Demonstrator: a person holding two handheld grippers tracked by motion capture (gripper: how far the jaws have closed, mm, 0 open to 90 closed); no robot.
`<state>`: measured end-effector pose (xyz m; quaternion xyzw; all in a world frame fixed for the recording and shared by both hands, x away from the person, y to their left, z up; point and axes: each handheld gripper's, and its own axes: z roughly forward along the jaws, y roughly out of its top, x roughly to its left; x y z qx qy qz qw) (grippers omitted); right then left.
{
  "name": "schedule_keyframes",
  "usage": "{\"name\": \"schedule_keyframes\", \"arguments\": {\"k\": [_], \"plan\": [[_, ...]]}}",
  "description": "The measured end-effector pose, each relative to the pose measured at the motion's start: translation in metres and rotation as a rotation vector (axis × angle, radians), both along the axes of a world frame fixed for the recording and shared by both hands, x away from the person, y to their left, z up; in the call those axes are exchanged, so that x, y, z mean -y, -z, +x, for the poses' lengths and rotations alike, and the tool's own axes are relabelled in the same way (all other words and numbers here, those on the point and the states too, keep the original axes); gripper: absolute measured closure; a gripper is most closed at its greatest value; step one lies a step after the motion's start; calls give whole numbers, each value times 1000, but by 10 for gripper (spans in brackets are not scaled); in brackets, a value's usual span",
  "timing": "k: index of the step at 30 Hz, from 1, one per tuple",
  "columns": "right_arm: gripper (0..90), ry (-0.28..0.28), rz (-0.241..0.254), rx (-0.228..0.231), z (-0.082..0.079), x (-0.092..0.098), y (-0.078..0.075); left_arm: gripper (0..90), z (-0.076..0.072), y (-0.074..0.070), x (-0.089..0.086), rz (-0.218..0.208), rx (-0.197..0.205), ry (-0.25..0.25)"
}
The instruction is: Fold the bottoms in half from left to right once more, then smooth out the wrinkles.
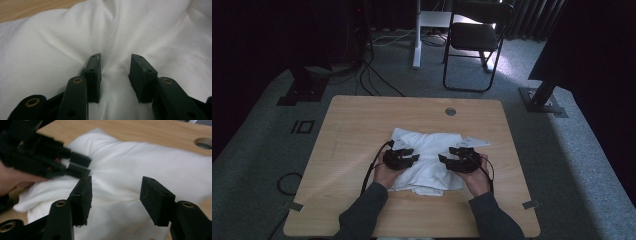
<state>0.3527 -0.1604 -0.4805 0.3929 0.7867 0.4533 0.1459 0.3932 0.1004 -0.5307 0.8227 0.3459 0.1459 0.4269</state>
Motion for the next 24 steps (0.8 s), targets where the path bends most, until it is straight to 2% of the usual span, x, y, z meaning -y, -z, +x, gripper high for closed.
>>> {"name": "schedule_keyframes", "arguments": {"k": [4,7,8,9,10,11,12,13,14,15,16,17,20,24], "plan": [[390,-22,-23,-14,-1,-8,6,622,0,0,0,1,2,-2],[351,-31,-43,-35,0,-15,17,621,-1,0,0,0,4,-3],[322,-37,-72,-51,1,-20,25,621,0,0,0,0,4,-2],[322,-37,-72,-51,1,-20,25,621,0,0,0,-1,4,-2],[359,-39,-106,-78,3,-25,36,621,0,0,0,-1,4,-2],[398,-41,-118,-92,4,-26,41,621,-1,0,0,0,6,-3],[471,-44,-125,-106,5,-27,45,621,-1,0,0,0,6,-3],[595,-49,-128,-114,4,-27,48,621,-1,0,0,0,8,-3],[595,-49,-128,-114,4,-27,48,621,-1,0,0,1,10,-4],[765,-64,-121,-122,1,-25,49,620,-2,0,1,2,12,-7],[765,-64,-121,-122,1,-25,49,620,-2,0,1,1,14,-10],[844,-42,-141,-100,-5,-19,46,619,-2,0,0,1,12,-6],[885,-29,-134,-97,-10,-11,44,617,-2,0,-1,-3,12,-5],[887,-20,-102,-125,-29,20,52,591,-4,0,1,0,28,-6]]}}
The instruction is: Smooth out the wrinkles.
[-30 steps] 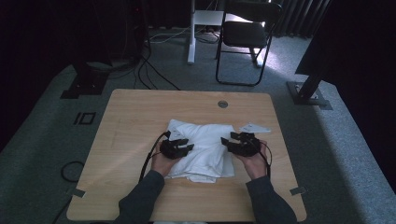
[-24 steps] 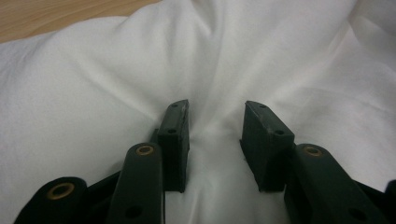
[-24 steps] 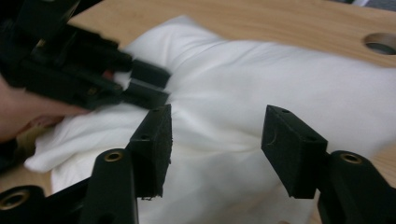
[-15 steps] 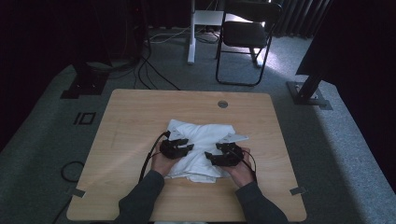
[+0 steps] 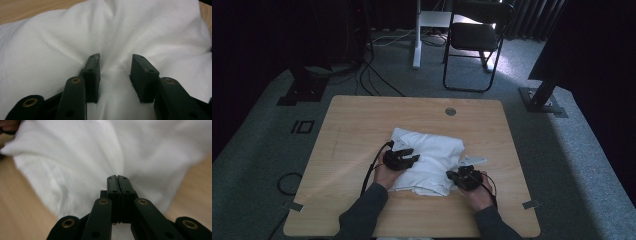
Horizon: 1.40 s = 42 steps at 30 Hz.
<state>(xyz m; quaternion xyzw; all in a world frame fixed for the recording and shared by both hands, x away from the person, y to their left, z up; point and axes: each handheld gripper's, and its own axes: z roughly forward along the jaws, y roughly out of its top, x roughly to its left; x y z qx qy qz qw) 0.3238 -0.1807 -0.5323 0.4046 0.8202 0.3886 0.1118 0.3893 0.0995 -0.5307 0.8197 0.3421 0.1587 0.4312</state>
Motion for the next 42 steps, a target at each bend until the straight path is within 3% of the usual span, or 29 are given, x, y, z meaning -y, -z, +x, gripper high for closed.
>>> {"name": "schedule_keyframes", "arguments": {"k": [1,2,3,5,7,11,14,15,17,19,21,22,24,26,31,36,38,39,40,42], "plan": [[887,0,0,0,0,0,0,585,0,0,0,0,0,0],[887,33,-42,8,-5,6,3,585,0,0,0,0,0,0],[841,70,-47,-15,-9,20,7,564,-2,-2,-2,-13,8,8],[758,89,-28,-25,-12,32,8,513,-7,-7,0,-10,28,7],[630,90,13,0,-15,38,3,472,-16,-14,3,-3,52,-5],[486,76,64,79,-14,30,-11,452,-43,-27,8,-27,124,40],[466,49,68,102,-12,18,-15,463,-49,-29,8,-37,124,52],[424,16,55,113,-10,3,-15,473,-63,-28,7,-49,107,82],[417,-19,29,120,-9,-8,-12,478,-70,-24,3,-39,95,81],[417,-54,-38,104,-8,-20,-4,477,-75,-17,-3,-60,57,82],[430,-50,-133,78,-7,-25,6,476,-82,-9,-10,-74,35,84],[434,-48,-158,62,-7,-25,12,476,-84,-6,-13,-88,26,87],[431,-39,-172,47,-7,-23,18,476,-89,-1,-15,-91,25,88],[422,-34,-150,38,-5,-20,20,475,-93,2,-14,-82,47,84],[392,-30,-157,59,4,-18,21,483,-83,4,-6,-38,67,77],[391,42,-139,62,27,-10,22,482,-60,7,5,-48,80,35],[391,57,-126,56,34,-9,22,479,-60,7,5,-48,80,35],[388,57,-126,56,34,-9,22,479,-48,6,11,-46,86,6],[378,85,-100,44,51,-7,23,462,-45,6,12,-40,90,-3],[375,95,-100,45,60,-8,23,451,-38,5,13,-47,91,-15]]}}
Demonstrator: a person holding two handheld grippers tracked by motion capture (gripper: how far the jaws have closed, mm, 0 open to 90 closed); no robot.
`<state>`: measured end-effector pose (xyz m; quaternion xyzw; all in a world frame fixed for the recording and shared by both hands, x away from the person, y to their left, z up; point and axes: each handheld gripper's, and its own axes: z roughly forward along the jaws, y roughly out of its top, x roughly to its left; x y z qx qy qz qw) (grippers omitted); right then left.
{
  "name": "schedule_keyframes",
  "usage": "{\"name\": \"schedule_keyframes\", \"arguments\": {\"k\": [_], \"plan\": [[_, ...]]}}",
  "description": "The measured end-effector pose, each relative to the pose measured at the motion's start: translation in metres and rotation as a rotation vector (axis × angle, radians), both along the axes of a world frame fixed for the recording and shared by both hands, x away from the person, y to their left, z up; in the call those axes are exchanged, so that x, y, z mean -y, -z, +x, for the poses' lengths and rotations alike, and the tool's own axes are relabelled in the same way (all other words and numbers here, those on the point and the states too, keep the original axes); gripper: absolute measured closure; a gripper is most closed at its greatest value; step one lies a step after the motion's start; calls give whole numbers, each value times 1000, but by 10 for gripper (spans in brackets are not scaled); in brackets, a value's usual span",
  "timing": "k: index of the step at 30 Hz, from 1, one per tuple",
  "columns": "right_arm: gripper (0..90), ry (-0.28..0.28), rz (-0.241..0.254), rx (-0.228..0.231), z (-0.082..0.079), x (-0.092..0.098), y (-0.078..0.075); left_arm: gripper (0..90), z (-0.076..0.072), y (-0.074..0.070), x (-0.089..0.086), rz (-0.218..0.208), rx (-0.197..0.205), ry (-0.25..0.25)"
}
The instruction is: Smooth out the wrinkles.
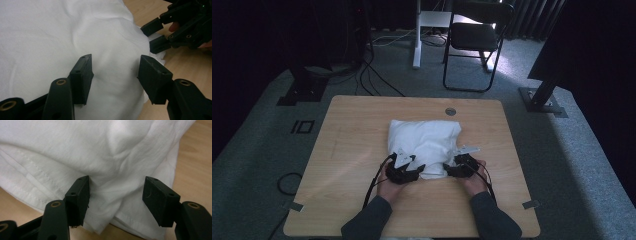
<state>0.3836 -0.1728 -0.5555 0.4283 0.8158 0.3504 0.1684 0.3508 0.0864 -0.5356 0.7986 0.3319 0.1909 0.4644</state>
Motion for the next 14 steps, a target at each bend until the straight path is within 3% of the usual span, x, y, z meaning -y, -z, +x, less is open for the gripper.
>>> {"name": "schedule_keyframes", "arguments": {"k": [2,4,7,14], "plan": [[352,0,-8,-1,4,-1,-1,445,1,-4,-1,-14,-4,-7],[325,-5,25,-9,4,4,-2,435,-4,-10,-5,-16,5,-11],[314,13,90,21,-7,19,-10,413,-16,-22,-15,-33,26,-24],[301,79,132,93,-37,59,-26,396,-38,-44,-53,-74,73,-67]]}}
